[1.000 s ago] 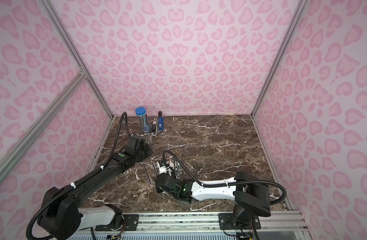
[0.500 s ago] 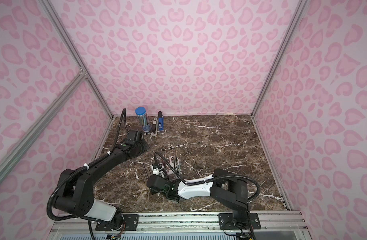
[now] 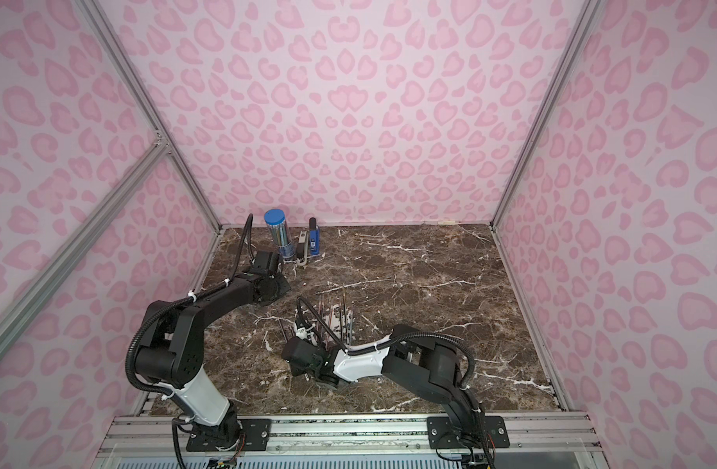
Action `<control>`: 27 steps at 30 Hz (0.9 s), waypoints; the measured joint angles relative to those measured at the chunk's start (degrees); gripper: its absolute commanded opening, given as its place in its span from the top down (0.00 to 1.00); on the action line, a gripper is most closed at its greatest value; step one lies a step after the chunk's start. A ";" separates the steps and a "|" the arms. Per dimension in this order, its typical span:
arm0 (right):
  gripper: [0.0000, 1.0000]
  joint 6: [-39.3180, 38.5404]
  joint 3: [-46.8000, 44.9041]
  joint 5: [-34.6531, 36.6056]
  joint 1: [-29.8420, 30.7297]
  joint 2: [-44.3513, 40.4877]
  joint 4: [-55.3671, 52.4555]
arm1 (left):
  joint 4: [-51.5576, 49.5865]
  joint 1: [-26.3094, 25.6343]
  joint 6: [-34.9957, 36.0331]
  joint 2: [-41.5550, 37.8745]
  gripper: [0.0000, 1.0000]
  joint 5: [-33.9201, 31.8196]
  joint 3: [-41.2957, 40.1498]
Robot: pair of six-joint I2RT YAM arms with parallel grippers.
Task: Remove the protective cover of the pencils
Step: Place the protective sleeve at the center of the board.
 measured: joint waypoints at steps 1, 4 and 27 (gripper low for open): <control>1.00 0.00 0.07 0.00 -0.13 0.26 0.00 | -0.04 0.13 0.00 0.20 0.93 0.00 0.00; 1.00 0.24 0.46 0.04 -0.26 1.03 0.17 | -0.15 0.22 0.00 0.59 0.92 -0.20 0.02; 0.75 0.79 1.16 -0.13 -0.52 1.88 1.92 | -4.98 0.48 0.24 6.84 0.89 -2.86 4.24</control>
